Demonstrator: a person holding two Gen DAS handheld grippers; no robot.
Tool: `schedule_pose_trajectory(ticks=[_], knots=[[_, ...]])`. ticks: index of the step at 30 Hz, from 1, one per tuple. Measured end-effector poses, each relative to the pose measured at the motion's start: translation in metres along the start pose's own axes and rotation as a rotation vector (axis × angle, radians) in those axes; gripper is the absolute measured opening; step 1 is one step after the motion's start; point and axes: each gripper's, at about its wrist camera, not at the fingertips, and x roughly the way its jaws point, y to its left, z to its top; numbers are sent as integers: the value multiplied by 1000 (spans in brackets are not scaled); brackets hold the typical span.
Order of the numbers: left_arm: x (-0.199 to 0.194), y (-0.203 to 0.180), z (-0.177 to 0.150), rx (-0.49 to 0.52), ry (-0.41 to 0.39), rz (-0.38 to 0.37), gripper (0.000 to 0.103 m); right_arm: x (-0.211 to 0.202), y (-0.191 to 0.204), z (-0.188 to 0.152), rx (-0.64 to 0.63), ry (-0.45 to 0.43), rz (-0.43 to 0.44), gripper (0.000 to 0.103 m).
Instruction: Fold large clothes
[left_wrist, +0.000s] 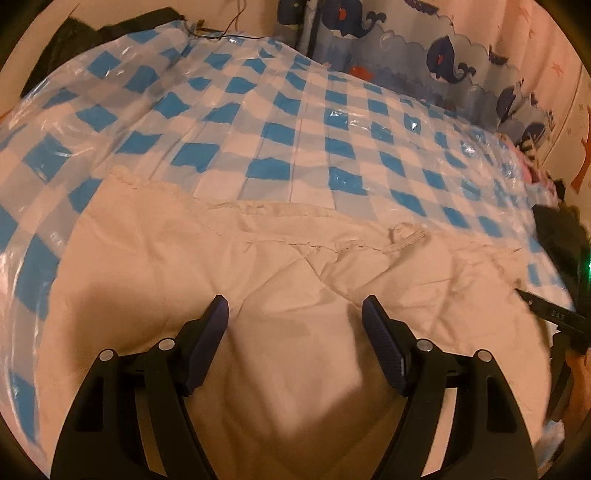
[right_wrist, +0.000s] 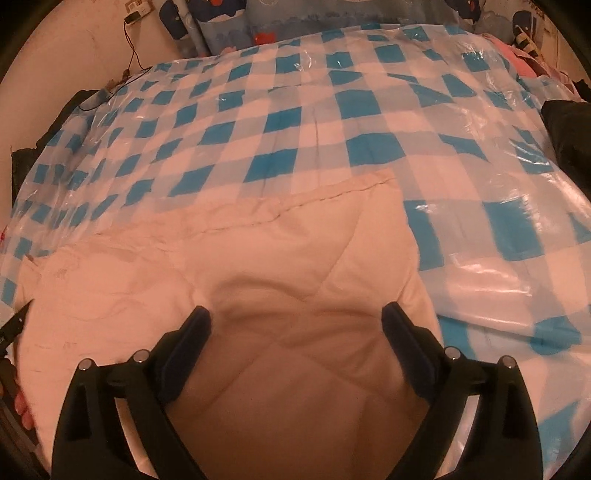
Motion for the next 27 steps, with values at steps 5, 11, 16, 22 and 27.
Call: schedule_pose_trajectory(ticks=[5,11,16,22,27], knots=[[-77,42,-25,-146,-62,-113,71,-79,52,-23,-113,-134,89,90],[-142,131,-92,-440,-50,-211,75,-125,159,-110,-468,-129,210,90],[-148,161,-135,-565,14,-249,75,-123,232,-187,-750,-101,216,91],[-127,156,-163,-671,82,-357,75,-99,283,-232,-1082,-144,28,96],[-108,156,-178,-782,108,-436,75,-71,279,-198,-998,-123,-49,96]])
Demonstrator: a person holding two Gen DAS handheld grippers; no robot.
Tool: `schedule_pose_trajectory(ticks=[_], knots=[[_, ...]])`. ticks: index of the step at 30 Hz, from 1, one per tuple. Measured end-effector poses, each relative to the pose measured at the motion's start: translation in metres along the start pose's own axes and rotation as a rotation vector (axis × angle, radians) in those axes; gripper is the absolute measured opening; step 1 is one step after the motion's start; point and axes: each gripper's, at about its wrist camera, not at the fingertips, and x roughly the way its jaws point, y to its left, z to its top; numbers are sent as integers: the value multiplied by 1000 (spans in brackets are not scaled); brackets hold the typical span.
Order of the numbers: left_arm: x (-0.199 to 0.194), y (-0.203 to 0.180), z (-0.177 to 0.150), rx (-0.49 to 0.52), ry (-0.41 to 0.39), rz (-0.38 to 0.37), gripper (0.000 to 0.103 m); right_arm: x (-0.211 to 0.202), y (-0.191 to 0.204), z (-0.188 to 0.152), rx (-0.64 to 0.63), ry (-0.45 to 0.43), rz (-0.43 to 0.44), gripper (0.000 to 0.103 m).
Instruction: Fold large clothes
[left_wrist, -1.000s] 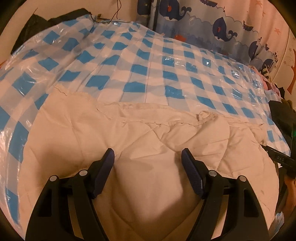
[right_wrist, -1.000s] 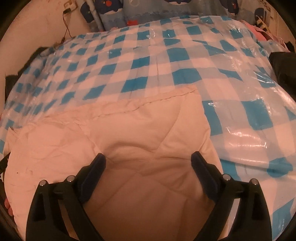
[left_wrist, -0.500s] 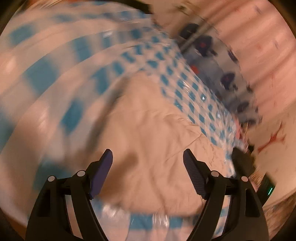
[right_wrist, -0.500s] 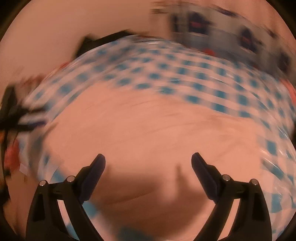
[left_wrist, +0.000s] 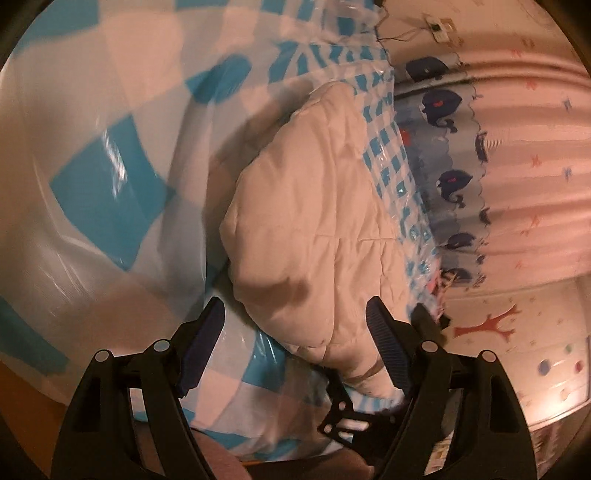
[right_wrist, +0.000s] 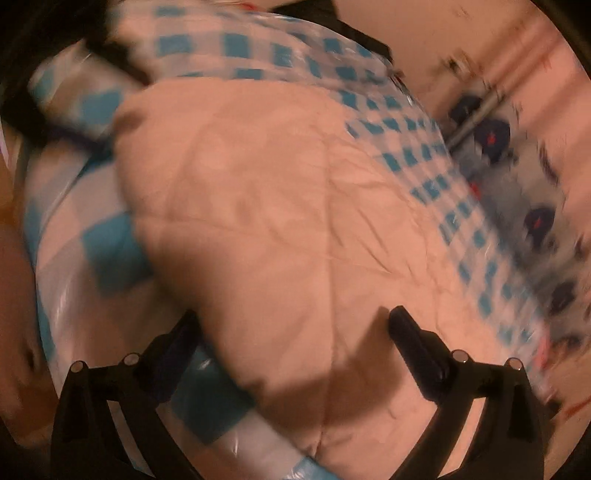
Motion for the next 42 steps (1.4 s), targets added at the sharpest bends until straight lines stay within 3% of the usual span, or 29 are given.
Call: schedule_pose_trajectory(ticks=[4,6,11,16,19,22,26,30,33,37,42], knots=[[9,7,-4,-48,5,-40,77,4,-45,2,286,-15,141,96],[12,6,-4,-57,-4,-66,77,2,-58,0,366,-29,180,96],[24,-11,3,-53,-54,-127,83,1,-60,4,401,-44,203,96],[56,-19,20,-92,-94,-83,89,-10,-49,-4,410,-47,224,96],[65,-16,24,-115,-109,-76,89,-30,-57,-18,468,-97,290,96],[63,-14,22,-89,-134,-95,84,-48,-99,-47,671,-129,361,96],[61,-9,24,-108,-126,-104,82,-62,-158,-122,1062,-129,540,96],[60,-7,23,-106,-133,-84,82,-73,-198,-217,1436,-98,575,96],[59,-7,23,-102,-141,-78,82,-71,-215,-274,1636,-99,597,96],[58,-6,23,-103,-145,-81,82,-54,-223,-305,1767,-143,667,96],[54,2,19,-113,-147,-93,82,-34,-232,-302,1804,-193,693,97]])
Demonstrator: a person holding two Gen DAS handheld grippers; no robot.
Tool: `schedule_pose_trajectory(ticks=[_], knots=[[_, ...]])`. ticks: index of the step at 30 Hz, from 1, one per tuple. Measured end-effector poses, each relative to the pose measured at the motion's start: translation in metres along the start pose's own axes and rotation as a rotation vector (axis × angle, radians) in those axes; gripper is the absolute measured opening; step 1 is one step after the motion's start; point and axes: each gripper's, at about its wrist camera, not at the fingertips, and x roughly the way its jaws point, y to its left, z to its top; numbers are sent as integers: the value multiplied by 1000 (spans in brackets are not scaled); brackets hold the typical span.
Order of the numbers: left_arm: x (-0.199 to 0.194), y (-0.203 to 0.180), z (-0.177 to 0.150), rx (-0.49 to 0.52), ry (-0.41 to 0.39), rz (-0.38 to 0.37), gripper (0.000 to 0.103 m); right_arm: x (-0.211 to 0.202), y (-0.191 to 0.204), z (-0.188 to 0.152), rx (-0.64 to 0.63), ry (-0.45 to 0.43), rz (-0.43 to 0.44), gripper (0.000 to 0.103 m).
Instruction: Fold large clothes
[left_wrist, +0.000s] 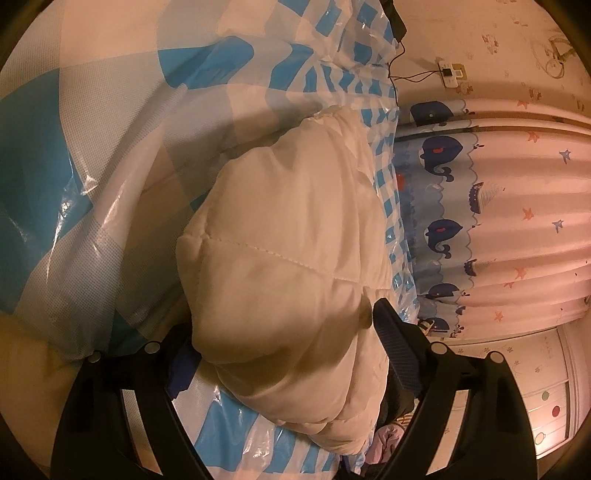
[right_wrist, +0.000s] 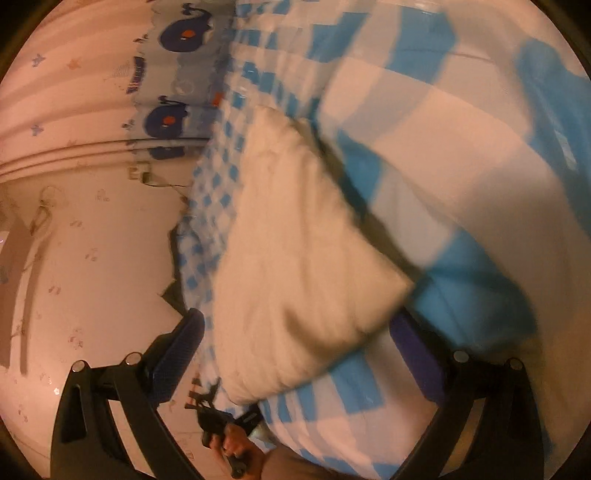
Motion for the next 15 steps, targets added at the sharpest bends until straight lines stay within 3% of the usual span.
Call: schedule_pose_trajectory(ticks=[4,5,6,7,8,11,15], knots=[[1,1,0,11,3,16,82,9,3,6,-21,-16,-69,94],[1,0,0,17,3,18,82,10,2,8,-27,-26,-79,82],[2,-1,0,26,1,31,81,11,2,10,-33,-36,-99,52],[2,-2,0,31,-4,47,74,11,-3,9,-31,-41,-93,35],[3,-3,0,33,-6,59,63,12,-6,11,-21,-40,-62,28],[2,-6,0,49,6,64,36,8,2,8,-66,-40,-38,20],[-22,-33,-9,143,5,64,26,-19,38,-9,-173,-54,10,18]])
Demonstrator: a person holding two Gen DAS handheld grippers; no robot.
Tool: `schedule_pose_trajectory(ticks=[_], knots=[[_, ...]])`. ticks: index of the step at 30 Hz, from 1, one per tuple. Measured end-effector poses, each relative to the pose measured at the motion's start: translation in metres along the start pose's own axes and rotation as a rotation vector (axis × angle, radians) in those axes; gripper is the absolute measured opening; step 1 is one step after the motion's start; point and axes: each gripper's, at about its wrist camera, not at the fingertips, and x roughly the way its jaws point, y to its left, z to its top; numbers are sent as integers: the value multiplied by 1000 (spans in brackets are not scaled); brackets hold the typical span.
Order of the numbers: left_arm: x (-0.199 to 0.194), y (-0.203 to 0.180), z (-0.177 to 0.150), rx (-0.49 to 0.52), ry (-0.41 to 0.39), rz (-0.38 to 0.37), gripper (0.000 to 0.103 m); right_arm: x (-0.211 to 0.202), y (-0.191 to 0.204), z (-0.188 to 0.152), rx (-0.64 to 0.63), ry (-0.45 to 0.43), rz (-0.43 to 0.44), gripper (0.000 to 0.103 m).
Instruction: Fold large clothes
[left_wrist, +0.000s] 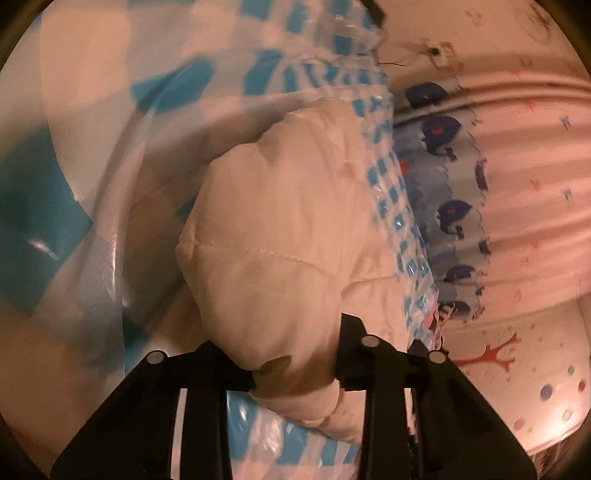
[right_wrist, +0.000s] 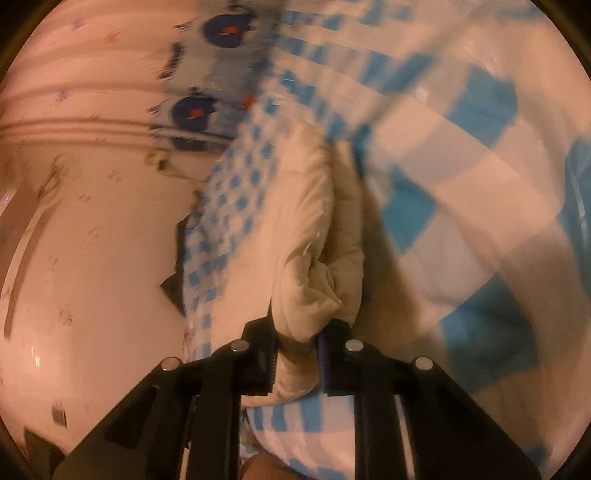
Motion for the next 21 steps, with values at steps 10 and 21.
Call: schedule_pose_trajectory(ticks=[10,21], knots=[[-34,30,-17,-37,93,62,46,-60,-35,-53,-16,15,-237,33],[-24,56,-17,-160,54,36,60,82,164,-126,-956,0,-449,54]])
